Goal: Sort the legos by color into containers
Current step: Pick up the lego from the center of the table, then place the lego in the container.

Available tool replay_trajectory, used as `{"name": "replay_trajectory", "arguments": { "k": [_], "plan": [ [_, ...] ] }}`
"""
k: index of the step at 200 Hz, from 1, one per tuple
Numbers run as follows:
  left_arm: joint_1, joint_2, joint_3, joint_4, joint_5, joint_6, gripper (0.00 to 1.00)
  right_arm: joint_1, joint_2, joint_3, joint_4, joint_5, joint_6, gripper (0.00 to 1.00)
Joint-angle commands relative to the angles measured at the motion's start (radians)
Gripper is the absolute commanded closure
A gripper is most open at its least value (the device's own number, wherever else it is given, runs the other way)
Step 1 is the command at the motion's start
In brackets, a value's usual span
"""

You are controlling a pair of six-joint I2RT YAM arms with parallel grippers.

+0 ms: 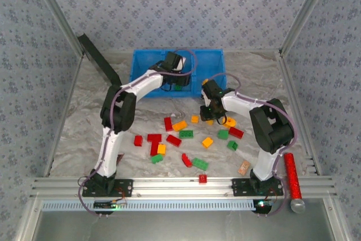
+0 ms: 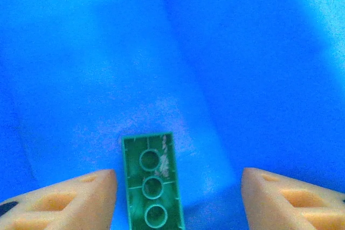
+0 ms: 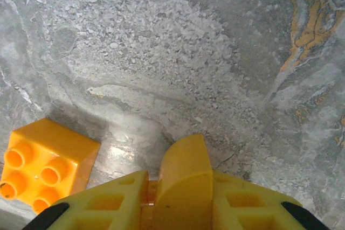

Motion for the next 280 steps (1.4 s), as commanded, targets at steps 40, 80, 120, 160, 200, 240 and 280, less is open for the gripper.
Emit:
{"name": "replay_trajectory", "arguments": {
  "k": [40, 80, 120, 160, 200, 240, 280],
  "plan": [
    [-0.012, -0.251, -0.078, 0.062, 0.047, 0.054, 0.33, -0.002, -0.120, 0.059, -0.081, 0.060, -0.033, 0.73],
    [-0.015, -0.480, -0.287, -0.010, -0.038, -0.004, 0.32, -0.043, -0.124, 0.241, -0.147, 0.101, -0.078, 0.73],
    [-0.062, -0.700, -0.552, -0.082, -0.127, -0.102, 0.32, -0.100, -0.012, 0.430, -0.130, 0.129, -0.132, 0.73],
    [-0.141, -0.802, -0.723, -0.132, -0.157, -0.241, 0.31, -0.116, 0.136, 0.578, -0.113, 0.135, -0.163, 0.73],
    [-0.167, -0.808, -0.821, -0.092, -0.157, -0.340, 0.31, -0.123, 0.256, 0.659, -0.101, 0.135, -0.168, 0.73],
    [-0.176, -0.745, -0.864, -0.043, -0.140, -0.392, 0.31, -0.124, 0.329, 0.692, -0.101, 0.125, -0.169, 0.73],
    [-0.177, -0.675, -0.873, 0.005, -0.097, -0.451, 0.31, -0.124, 0.358, 0.689, -0.101, 0.126, -0.177, 0.72]
  ]
}}
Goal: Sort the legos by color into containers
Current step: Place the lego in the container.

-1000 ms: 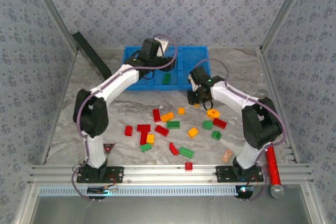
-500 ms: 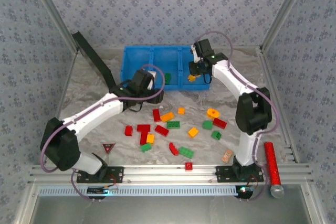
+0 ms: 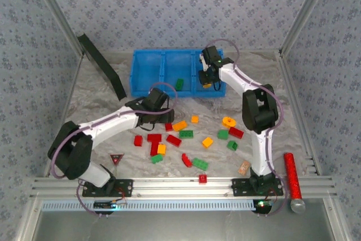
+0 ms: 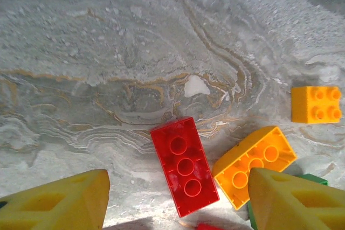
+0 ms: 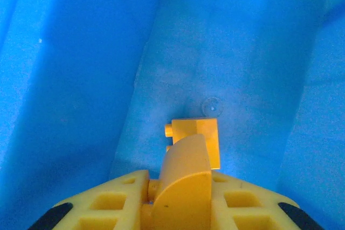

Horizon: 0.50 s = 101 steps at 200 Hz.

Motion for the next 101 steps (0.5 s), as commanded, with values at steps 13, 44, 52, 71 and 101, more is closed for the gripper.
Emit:
{"name": "replay_trajectory", "arguments": {
  "k": [13, 44, 52, 71, 101],
  "plan": [
    [-0.011, 0.052, -0.013, 0.061, 0.036, -0.089, 0.31, -0.005, 0.033, 0.029, 0.017, 0.011, -0.025, 0.71],
    [-0.016, 0.097, 0.001, 0.058, 0.009, -0.114, 0.30, -0.008, 0.038, 0.016, 0.024, 0.002, -0.029, 0.67],
    [-0.017, 0.109, 0.007, 0.055, 0.002, -0.117, 0.30, -0.008, 0.036, 0.012, 0.027, 0.001, -0.028, 0.66],
    [-0.020, 0.140, 0.019, 0.061, -0.007, -0.128, 0.30, -0.006, 0.029, 0.004, 0.034, -0.011, -0.032, 0.63],
    [-0.023, 0.175, 0.029, 0.082, -0.011, -0.145, 0.30, -0.008, 0.015, -0.007, 0.038, -0.018, -0.037, 0.62]
  ]
}}
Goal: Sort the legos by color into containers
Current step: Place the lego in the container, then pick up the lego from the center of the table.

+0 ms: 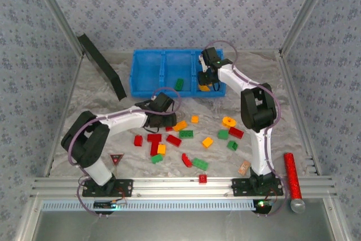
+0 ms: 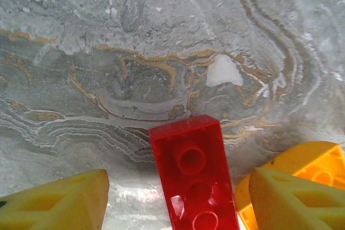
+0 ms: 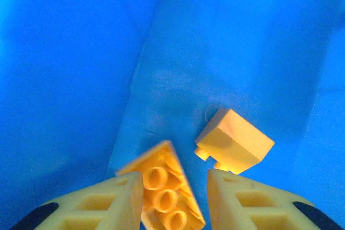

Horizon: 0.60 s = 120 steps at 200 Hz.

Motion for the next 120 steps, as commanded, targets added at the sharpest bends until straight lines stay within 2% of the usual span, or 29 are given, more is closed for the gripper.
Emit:
{"name": "replay_trajectory", "arguments": {
  "k": [1, 120],
  "plan": [
    [-0.010, 0.027, 0.044, 0.020, -0.021, -0.030, 0.30, -0.006, -0.014, -0.006, 0.007, -0.015, -0.019, 0.62],
    [-0.010, 0.112, 0.094, 0.032, -0.063, -0.051, 0.37, -0.007, -0.203, -0.168, 0.050, -0.039, -0.021, 0.61]
  ]
}}
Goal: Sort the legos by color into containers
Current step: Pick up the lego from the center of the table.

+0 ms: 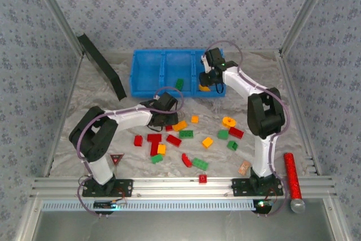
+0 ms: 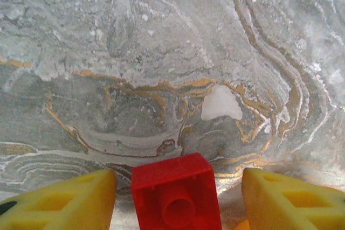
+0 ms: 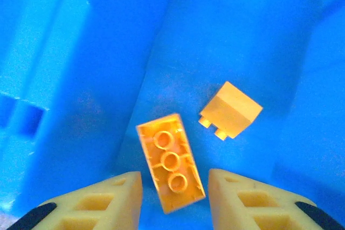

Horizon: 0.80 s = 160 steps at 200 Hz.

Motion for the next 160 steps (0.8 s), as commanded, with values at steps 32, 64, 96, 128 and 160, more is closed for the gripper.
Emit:
{"name": "replay_trajectory", "arguments": {
  "k": [32, 64, 96, 128, 160],
  "plan": [
    [-0.015, 0.053, 0.062, -0.058, -0.062, 0.021, 0.41, -0.003, -0.111, -0.092, 0.035, -0.018, 0.006, 0.61],
    [-0.021, 0.075, 0.050, -0.087, -0.077, 0.027, 0.51, 0.000, -0.198, -0.188, 0.064, -0.031, 0.047, 0.60],
    [-0.022, 0.091, 0.038, -0.098, -0.078, 0.031, 0.61, 0.003, -0.319, -0.298, 0.043, -0.011, 0.079, 0.58],
    [-0.023, 0.110, 0.037, -0.091, -0.064, 0.043, 0.73, 0.012, -0.471, -0.427, 0.008, -0.010, 0.125, 0.56],
    [-0.020, 0.078, 0.064, -0.112, -0.089, 0.082, 0.79, 0.021, -0.623, -0.589, -0.066, 0.035, 0.172, 0.52]
  ]
}}
